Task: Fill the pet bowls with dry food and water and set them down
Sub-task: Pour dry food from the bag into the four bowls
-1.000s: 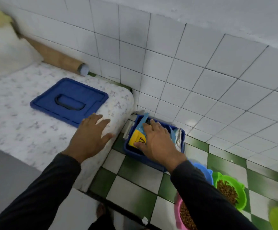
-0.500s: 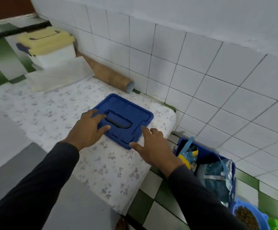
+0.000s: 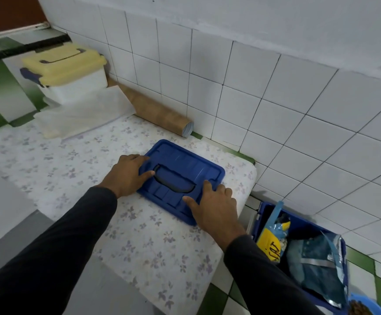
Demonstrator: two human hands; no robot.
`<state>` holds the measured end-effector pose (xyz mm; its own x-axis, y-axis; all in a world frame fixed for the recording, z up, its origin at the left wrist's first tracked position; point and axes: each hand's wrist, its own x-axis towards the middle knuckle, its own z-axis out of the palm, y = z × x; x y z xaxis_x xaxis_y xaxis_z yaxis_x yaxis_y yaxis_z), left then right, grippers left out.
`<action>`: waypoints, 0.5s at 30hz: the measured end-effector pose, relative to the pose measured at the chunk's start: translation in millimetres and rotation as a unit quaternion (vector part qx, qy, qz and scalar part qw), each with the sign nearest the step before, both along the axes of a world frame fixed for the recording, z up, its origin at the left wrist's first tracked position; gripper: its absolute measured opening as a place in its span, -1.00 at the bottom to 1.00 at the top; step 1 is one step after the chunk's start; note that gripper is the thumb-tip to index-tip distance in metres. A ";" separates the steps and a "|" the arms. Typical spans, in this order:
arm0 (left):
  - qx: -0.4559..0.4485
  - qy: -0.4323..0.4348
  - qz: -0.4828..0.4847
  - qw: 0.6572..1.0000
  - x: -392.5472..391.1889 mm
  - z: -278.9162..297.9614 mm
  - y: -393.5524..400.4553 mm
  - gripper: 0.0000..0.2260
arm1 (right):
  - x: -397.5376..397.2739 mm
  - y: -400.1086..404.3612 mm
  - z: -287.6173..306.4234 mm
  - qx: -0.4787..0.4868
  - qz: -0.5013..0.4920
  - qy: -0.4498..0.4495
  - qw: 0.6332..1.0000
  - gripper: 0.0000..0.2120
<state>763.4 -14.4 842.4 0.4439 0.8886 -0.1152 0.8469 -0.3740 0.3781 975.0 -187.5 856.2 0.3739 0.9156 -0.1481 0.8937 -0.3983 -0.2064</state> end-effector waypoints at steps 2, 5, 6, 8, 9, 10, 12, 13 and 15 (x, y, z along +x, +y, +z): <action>0.012 0.003 0.001 1.000 4.3 -2.4 3.6 -0.46 | 0.4 1.2 -3.1 0.015 -0.010 0.016 1.000 -0.20; 0.022 -0.014 0.017 1.000 10.9 -4.2 4.4 -0.49 | 3.1 0.5 -5.8 0.042 -0.036 0.064 0.996 -0.22; 0.027 -0.025 0.021 0.999 13.2 -4.9 3.1 -0.49 | 5.1 -1.2 -6.5 0.055 -0.045 0.081 0.994 -0.23; 0.035 -0.051 0.028 0.998 19.5 -5.8 -1.5 -0.49 | 10.9 -7.0 -7.3 0.085 -0.059 0.119 0.988 -0.25; 0.037 -0.065 0.032 0.997 24.1 -6.0 -4.7 -0.48 | 14.8 -10.8 -7.5 0.103 -0.067 0.135 0.983 -0.26; 0.038 -0.077 0.033 0.996 29.7 -6.1 -8.4 -0.48 | 19.4 -14.8 -7.6 0.121 -0.077 0.142 0.979 -0.28; 0.046 -0.089 0.021 0.995 44.3 -7.0 -17.8 -0.47 | 30.1 -24.3 -7.3 0.147 -0.103 0.142 0.973 -0.30; 0.052 -0.096 0.012 0.994 52.9 -7.5 -23.6 -0.47 | 36.0 -29.7 -7.3 0.156 -0.117 0.140 0.971 -0.31; 0.057 -0.118 -0.006 0.991 72.2 -8.4 -37.2 -0.46 | 50.0 -43.1 -8.8 0.169 -0.141 0.136 0.966 -0.34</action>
<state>835.6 -51.6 834.0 0.4575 0.8841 0.0952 0.7345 -0.4361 0.5199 1025.0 -230.6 847.4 0.6052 0.7960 0.0125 0.6531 -0.4875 -0.5796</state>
